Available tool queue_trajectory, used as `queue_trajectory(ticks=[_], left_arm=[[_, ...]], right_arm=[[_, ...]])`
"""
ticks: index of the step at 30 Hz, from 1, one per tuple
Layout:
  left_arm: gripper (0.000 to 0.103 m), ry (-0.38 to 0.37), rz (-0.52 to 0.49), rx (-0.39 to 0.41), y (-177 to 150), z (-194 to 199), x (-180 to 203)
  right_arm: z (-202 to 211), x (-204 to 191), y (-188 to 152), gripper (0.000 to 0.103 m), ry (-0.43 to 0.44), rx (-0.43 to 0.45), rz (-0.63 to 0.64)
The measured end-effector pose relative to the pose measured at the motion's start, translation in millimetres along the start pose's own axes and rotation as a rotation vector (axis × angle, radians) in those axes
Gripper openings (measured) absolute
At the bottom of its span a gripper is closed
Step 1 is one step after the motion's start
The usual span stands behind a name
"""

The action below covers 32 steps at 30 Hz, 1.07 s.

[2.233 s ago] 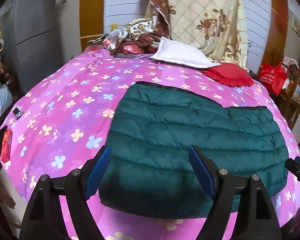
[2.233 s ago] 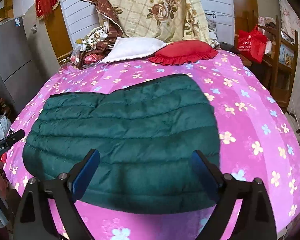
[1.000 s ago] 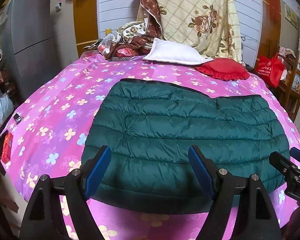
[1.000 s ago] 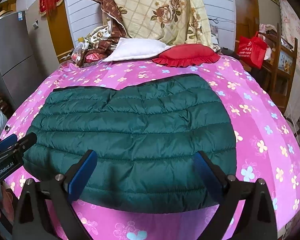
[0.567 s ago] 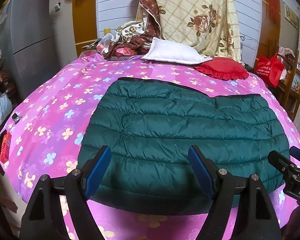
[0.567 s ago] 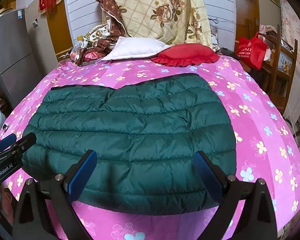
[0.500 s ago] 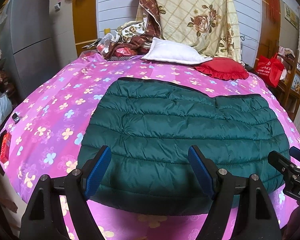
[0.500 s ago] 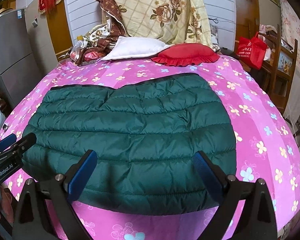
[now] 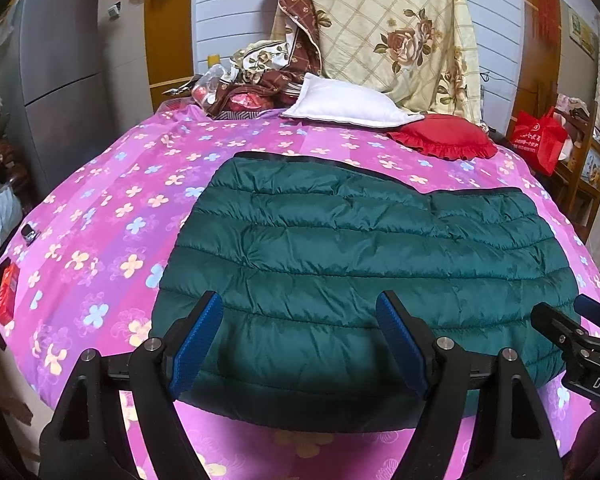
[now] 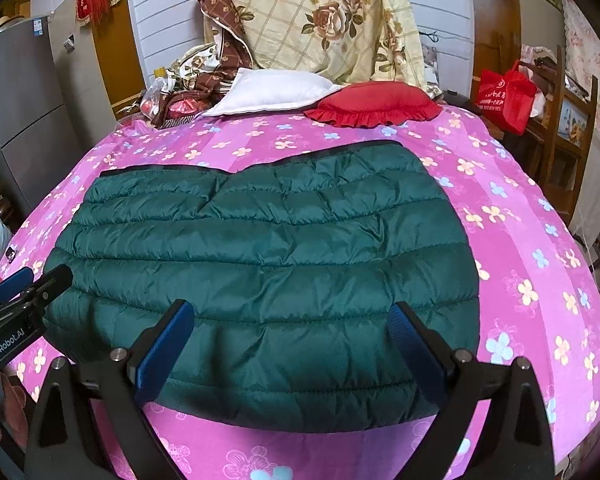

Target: Fold large clothes

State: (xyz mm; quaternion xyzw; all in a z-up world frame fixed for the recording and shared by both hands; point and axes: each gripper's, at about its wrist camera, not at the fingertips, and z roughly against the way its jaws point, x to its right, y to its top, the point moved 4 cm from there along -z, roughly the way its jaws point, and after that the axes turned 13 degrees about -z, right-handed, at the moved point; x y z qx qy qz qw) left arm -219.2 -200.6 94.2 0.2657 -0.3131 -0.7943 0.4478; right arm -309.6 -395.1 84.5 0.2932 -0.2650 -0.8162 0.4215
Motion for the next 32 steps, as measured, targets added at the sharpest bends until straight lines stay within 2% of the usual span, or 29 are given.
queue_trajectory(ticks=[32], left_arm=[[0.062, -0.017, 0.029, -0.009, -2.2, -9.6, -11.7]], right_arm=[[-12.0, -2.3, 0.3, 0.099, 0.01, -0.023, 0.003]])
